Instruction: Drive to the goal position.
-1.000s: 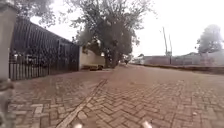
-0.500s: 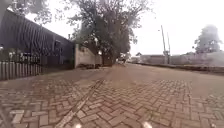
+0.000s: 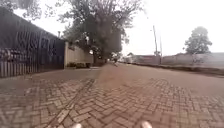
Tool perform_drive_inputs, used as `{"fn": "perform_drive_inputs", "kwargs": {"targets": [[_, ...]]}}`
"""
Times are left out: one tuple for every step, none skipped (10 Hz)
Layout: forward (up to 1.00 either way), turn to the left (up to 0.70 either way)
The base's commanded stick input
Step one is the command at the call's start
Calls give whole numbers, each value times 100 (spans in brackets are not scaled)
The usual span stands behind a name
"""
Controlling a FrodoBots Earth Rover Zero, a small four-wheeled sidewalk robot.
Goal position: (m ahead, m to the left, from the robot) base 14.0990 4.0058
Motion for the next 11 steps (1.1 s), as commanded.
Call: {"fn": "perform_drive_inputs", "kwargs": {"targets": [[70, -35], [70, -35], [70, -35], [70, -35], [70, -35], [70, -35], [70, 0], [70, 0], [70, 0], [70, 0], [70, 0]]}}
